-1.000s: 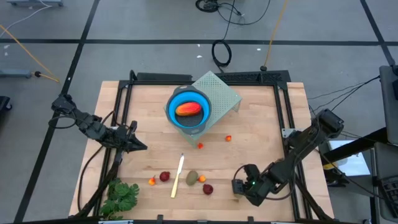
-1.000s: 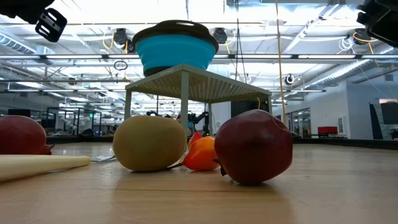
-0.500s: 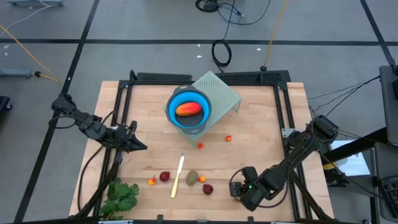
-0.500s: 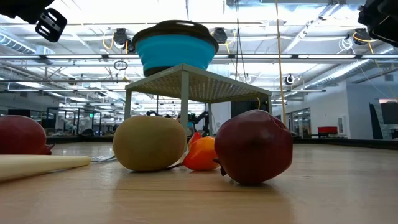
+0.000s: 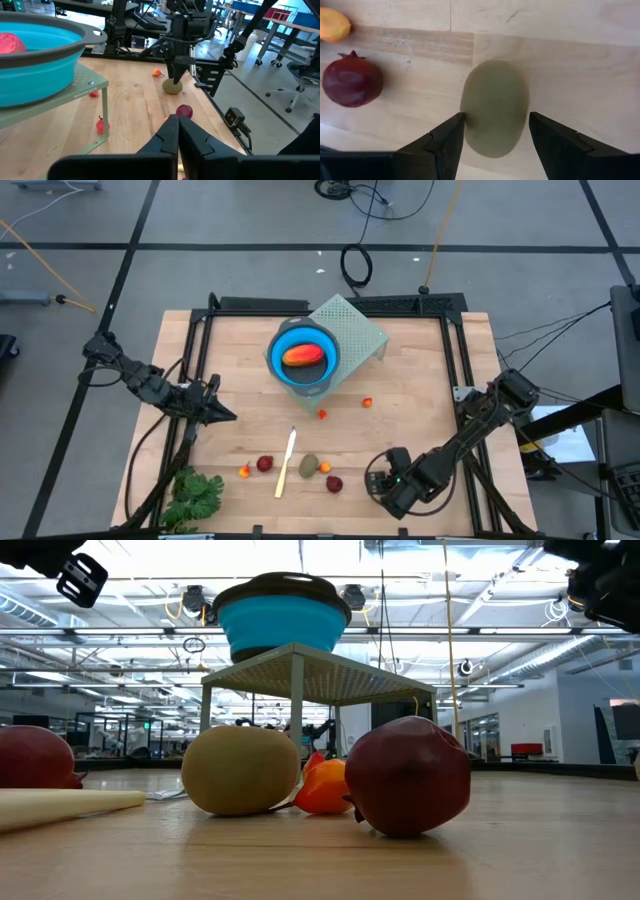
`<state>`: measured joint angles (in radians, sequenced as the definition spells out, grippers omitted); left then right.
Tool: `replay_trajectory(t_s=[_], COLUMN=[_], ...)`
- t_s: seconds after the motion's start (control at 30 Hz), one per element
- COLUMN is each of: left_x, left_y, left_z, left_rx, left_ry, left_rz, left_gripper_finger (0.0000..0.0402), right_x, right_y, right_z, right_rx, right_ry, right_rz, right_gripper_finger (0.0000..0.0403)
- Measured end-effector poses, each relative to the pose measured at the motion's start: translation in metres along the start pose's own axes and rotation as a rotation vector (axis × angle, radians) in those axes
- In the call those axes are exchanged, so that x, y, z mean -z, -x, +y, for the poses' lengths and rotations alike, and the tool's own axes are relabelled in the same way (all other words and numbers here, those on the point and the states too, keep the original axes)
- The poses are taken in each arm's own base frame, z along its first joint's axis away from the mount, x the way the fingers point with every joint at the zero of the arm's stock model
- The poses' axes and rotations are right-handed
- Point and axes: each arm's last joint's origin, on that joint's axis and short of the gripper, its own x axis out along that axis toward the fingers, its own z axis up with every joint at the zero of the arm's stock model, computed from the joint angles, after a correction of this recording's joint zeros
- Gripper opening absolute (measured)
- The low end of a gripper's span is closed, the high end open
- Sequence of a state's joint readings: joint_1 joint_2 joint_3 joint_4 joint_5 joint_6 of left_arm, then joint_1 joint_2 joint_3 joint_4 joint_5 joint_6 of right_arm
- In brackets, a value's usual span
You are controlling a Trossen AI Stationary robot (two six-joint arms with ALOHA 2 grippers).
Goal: Pick & Place Fruit
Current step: Put the kiwi into the blue strainer bowl
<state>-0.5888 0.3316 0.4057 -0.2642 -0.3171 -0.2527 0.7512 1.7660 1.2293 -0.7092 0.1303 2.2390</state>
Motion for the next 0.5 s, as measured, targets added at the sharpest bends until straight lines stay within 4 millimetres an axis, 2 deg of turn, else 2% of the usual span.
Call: replay_trajectory(t_s=[0.2,0.5], left_x=[0.0000,0.0000], left_y=[0.0000,0.0000], left_z=[0.0000,0.0000], left_rx=[0.000,0.000], left_ry=[0.009,0.008], left_rz=[0.000,0.000], left_gripper_finger=[0.0020,0.0002], right_x=[-0.0037,-0.0060], right_y=[-0.0005,-0.0007], right_z=[0.0020,0.0014], right_rx=[0.005,0.021], right_ry=[0.018,0.043], right_rz=[-0.007,-0.019], right_gripper_finger=[0.0217,0.0215])
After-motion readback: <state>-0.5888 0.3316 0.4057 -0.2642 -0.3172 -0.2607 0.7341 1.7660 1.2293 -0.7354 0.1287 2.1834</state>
